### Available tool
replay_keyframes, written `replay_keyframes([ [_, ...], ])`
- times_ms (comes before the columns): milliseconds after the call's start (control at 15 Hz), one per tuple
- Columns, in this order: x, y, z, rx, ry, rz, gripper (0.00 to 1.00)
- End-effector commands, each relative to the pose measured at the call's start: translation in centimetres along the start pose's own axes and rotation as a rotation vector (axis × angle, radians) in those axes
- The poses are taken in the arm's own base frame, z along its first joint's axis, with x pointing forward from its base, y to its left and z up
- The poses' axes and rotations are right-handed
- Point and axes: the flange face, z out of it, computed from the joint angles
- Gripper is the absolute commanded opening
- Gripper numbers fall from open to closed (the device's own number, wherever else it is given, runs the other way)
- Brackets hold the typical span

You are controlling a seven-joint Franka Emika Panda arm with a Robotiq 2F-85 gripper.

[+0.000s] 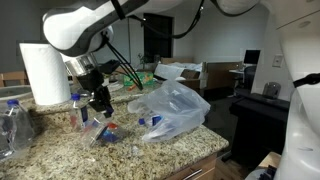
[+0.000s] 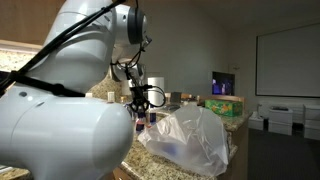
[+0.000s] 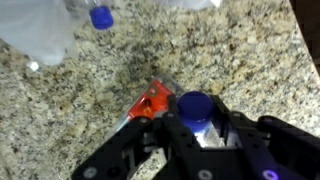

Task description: Put two of the bottles on the counter in the plastic bag

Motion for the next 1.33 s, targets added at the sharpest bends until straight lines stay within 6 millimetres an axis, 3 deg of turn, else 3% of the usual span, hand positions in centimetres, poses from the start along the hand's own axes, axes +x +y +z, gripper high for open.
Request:
replay_keyframes([
  [0,-0.5,0.1,-2.0,-0.025,-0.172,-0.079,0.13],
  [467,1.6,-1.8,-1.2,0.033,-0.228,-0.176,0.13],
  [867,1.7,-0.6,-1.0,0.048,-0.196,-0.124,0.13],
  [933,1.8,-0.2,-1.2,0.056,-0.171,-0.11,0.63],
  [1000,1.7,0.0,-1.7,0.07,-0.14,-0.098,0.64],
  [1133,1.1,1.3,-3.7,0.098,-0.037,-0.042,0.75],
  [1200,2.2,0.3,-1.9,0.069,-0.114,-0.092,0.57],
  [1267,2.2,0.9,-2.5,0.078,-0.08,-0.079,0.63],
])
